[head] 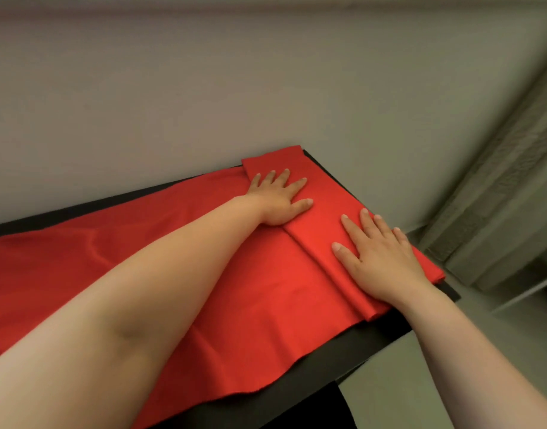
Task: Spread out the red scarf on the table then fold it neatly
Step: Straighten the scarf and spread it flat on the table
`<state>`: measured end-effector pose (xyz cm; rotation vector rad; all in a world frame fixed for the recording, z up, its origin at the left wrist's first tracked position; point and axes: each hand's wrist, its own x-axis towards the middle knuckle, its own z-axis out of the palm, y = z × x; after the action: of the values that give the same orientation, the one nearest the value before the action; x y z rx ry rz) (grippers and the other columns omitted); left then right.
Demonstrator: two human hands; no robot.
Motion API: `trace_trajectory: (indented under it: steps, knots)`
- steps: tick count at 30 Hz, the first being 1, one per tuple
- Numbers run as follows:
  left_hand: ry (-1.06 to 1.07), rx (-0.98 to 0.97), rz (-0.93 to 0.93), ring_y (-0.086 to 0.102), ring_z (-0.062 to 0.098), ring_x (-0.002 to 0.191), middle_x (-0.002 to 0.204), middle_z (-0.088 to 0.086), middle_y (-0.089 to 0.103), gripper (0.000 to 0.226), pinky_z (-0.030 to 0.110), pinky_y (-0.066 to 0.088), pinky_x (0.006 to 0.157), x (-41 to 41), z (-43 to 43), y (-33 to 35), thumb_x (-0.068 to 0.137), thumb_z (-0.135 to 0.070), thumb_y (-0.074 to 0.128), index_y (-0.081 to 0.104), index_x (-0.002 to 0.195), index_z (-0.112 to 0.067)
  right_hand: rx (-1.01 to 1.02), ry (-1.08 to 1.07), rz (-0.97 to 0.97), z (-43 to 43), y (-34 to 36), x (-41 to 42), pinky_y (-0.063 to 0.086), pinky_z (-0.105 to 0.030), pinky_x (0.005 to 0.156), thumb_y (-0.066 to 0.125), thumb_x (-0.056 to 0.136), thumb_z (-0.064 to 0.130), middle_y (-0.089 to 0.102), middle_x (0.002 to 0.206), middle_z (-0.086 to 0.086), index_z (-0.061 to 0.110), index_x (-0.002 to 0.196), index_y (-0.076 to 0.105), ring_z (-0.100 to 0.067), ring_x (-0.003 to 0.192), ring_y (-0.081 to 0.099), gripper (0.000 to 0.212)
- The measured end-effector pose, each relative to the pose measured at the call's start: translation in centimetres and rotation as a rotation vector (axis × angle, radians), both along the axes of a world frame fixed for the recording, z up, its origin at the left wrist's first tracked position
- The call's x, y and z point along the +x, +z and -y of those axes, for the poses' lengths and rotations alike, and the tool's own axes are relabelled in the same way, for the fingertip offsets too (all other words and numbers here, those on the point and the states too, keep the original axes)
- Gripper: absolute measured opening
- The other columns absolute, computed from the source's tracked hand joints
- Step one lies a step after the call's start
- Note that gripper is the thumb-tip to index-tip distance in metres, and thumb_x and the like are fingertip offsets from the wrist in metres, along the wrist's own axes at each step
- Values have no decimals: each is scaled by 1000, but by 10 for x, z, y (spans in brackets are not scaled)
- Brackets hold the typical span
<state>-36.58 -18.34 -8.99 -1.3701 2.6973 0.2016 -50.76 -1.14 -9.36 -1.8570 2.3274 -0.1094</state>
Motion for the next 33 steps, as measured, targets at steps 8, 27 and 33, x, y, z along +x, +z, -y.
trace_trajectory:
  steps: [8,27,33]
  knots:
    - [-81,-191,-37,42,39,122,136,16,40,45,46,40,101,-41,48,26,92,-10,40,40,136,-16,-234,-187,82,-3,12,-20,38,-37,99,51,91,32,55,123,-11,14,131,50,-32,114,50,44]
    - [-99,-496,-392,49,33,104,112,13,52,24,38,35,83,-41,65,73,79,-9,53,64,98,-18,-413,-362,154,-26,67,-23,43,-36,65,61,79,54,66,79,-9,18,78,61,-36,86,61,35]
    - [8,-577,-481,51,34,101,109,14,54,24,37,36,82,36,47,87,79,-9,51,64,99,-16,-558,-86,325,-45,99,33,50,-36,66,65,78,37,62,62,8,28,80,65,-22,68,61,9]
